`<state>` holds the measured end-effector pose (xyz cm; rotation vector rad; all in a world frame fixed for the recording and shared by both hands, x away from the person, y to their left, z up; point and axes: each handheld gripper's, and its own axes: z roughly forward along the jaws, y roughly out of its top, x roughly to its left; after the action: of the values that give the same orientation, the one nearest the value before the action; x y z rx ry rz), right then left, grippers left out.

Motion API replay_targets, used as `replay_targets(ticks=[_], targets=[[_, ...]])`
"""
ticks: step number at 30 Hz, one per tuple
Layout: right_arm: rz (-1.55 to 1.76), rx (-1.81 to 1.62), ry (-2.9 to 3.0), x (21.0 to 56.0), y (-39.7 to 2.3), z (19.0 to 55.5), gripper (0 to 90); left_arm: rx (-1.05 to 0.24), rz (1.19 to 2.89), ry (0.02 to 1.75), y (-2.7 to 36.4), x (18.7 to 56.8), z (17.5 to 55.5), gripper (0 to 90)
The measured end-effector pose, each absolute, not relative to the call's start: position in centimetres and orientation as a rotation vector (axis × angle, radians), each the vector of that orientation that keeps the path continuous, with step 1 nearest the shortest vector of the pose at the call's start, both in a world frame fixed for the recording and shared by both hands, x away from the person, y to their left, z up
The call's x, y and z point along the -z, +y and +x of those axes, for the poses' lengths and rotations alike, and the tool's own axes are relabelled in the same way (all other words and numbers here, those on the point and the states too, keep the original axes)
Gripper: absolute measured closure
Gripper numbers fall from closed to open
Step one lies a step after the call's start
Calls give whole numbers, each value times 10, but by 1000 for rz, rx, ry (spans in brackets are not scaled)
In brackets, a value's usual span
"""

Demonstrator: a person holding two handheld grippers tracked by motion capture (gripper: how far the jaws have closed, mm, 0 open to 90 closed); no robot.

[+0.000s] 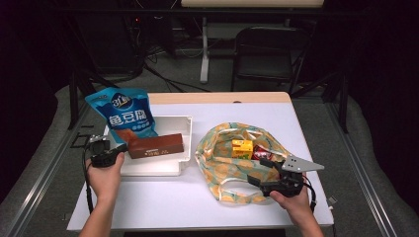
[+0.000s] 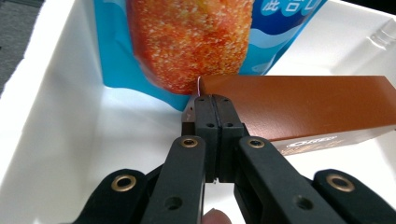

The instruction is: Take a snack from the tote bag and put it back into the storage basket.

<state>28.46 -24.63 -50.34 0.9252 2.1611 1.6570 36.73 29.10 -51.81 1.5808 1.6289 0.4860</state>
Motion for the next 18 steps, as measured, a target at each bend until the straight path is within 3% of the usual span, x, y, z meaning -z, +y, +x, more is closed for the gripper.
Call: replay_targets(ticks=[12,18], targets=[[925,-1655,2163,503,-246,284,193,-475,1633,1529,258,511,365,900],[929,-1657,2161,504,-247,285,193,-441,1740,1436,215,513,372,900]])
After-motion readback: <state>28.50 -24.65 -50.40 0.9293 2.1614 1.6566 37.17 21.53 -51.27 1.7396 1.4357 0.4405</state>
